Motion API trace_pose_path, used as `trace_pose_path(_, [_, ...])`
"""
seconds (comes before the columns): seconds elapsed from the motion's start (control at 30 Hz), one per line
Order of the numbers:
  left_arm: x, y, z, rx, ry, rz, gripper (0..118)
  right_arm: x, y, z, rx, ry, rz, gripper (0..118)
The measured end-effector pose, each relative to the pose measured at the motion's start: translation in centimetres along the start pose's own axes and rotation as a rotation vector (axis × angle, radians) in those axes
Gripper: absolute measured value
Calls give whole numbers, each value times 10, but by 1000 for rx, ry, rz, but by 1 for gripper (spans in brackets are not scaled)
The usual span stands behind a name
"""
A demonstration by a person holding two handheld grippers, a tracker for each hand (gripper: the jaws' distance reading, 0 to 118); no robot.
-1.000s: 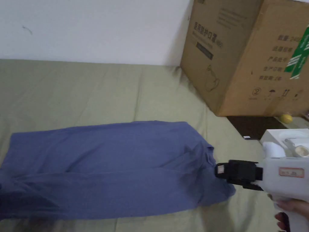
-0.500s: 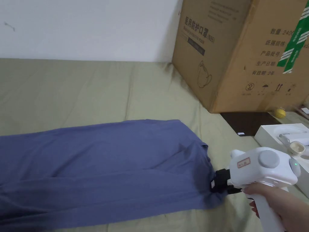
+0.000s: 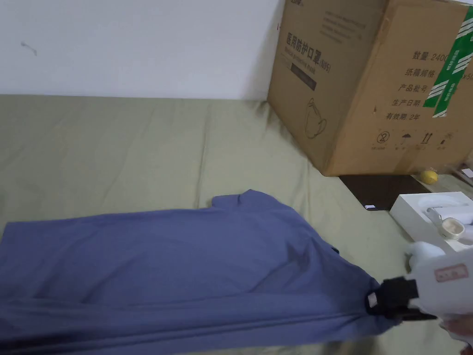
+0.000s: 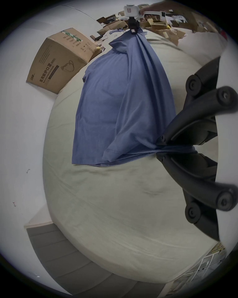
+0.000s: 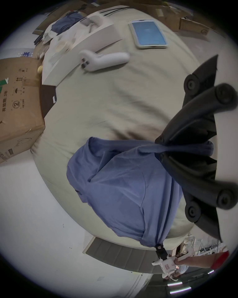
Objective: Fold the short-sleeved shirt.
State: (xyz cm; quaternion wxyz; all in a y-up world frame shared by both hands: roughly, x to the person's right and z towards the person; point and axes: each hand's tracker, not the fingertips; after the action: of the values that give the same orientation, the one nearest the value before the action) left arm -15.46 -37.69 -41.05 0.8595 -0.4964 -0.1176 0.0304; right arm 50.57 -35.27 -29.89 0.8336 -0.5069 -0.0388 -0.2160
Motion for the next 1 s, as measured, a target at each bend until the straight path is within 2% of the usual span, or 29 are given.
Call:
trace_pose_path(0.07, [-6, -23, 15, -28, -25, 16, 5, -2, -29, 13, -11, 12, -18, 6])
trace_pose_path(0.23, [-15, -70, 27, -55, -106, 73, 5, 5, -80, 4, -11, 5, 22, 6])
trace_pose_path(0.27, [-16, -75, 27, -41, -109, 90, 9, 6, -85, -2, -2, 10, 23, 9])
trace_pose_path(0.3, [-14, -79, 27, -16, -117, 111, 20, 9, -86, -7, 11, 7, 13, 21])
trace_pose_path(0.33, [-16, -82, 28, 5, -103, 107, 45, 8, -90, -9, 49, -5, -3, 40])
trace_pose_path(0.37, [-14, -84, 30, 23, -95, 105, 91, 6, -92, -9, 80, -15, -7, 83])
trace_pose_path(0.4, [-10, -86, 34, 36, -69, 97, 115, 6, -91, -8, 104, -34, -11, 109])
trace_pose_path(0.43, [-5, -86, 42, 66, -35, 90, 116, 6, -90, -6, 118, -33, -10, 118])
trace_pose_path(0.47, [-1, -84, 54, 133, -77, 88, 115, 2, -91, 3, 158, -22, -8, 112])
trace_pose_path(0.57, [27, -74, 89, 217, -94, 51, 115, -26, -84, 24, 241, 35, 49, 114])
trace_pose_path(0.6, [8, -66, 90, 265, -104, 43, 115, -39, -83, 32, 265, 47, 87, 114])
trace_pose_path(0.67, [23, -61, 106, 375, -122, 26, 115, -69, -86, 46, 332, 79, 160, 113])
trace_pose_path(0.73, [37, -69, 117, 512, -211, 9, 112, -112, -100, 60, 428, 131, 243, 105])
trace_pose_path(0.77, [45, -73, 121, 574, -234, 0, 100, -126, -108, 65, 499, 140, 286, 83])
trace_pose_path(0.8, [55, -78, 126, 645, -233, -14, 77, -141, -119, 71, 597, 132, 341, 50])
trace_pose_path(0.83, [64, -83, 128, 695, -222, -37, 39, -149, -127, 70, 678, 100, 379, 12])
trace_pose_path(0.87, [90, -89, 138, 716, -204, -55, 0, -159, -134, 71, 724, 68, 408, 0])
trace_pose_path(0.93, [112, -96, 132, 721, -107, -103, 0, -178, -143, 72, 798, -10, 420, 0])
trace_pose_path(1.0, [114, -95, 130, 694, -192, -124, 0, -185, -142, 75, 794, 117, 388, 0])
